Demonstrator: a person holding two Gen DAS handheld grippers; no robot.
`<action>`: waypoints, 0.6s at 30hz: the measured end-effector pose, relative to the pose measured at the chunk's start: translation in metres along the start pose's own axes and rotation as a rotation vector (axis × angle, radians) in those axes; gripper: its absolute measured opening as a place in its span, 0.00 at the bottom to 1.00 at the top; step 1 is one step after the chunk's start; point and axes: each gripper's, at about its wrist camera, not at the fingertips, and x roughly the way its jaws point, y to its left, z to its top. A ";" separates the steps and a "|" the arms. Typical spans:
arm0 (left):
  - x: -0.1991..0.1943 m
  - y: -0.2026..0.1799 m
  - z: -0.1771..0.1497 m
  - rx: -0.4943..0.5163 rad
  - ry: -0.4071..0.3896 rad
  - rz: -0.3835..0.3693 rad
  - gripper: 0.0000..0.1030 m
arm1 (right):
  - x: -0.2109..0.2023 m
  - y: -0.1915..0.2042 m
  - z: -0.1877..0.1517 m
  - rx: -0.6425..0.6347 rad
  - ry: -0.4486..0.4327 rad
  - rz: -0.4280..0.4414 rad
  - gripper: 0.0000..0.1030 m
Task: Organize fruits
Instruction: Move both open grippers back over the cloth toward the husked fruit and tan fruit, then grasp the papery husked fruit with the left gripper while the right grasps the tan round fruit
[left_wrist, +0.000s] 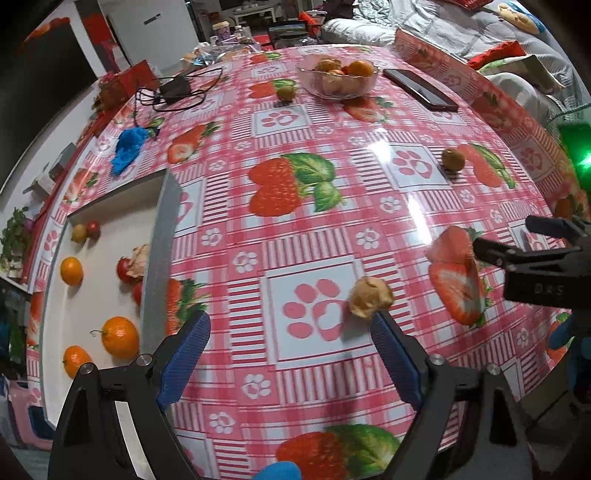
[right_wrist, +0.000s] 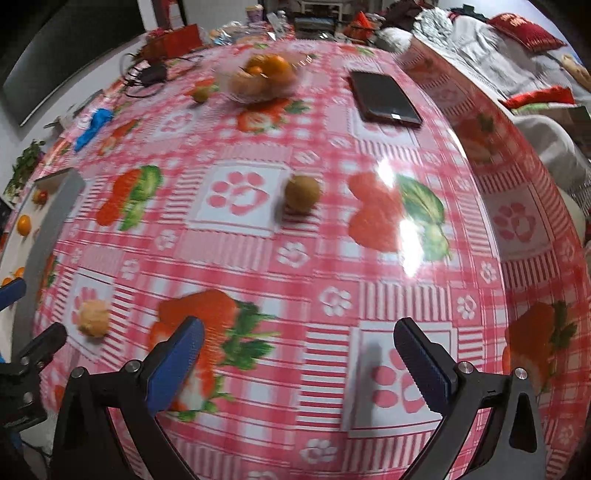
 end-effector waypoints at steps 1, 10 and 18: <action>0.000 -0.002 0.000 0.002 0.000 -0.003 0.88 | 0.003 -0.002 -0.002 0.005 0.010 0.000 1.00; 0.006 -0.014 0.009 -0.001 -0.008 -0.023 0.88 | 0.004 -0.005 -0.008 0.001 -0.002 -0.006 1.00; 0.026 -0.022 0.013 -0.017 0.011 -0.022 0.88 | 0.004 -0.004 -0.010 -0.009 -0.036 -0.004 1.00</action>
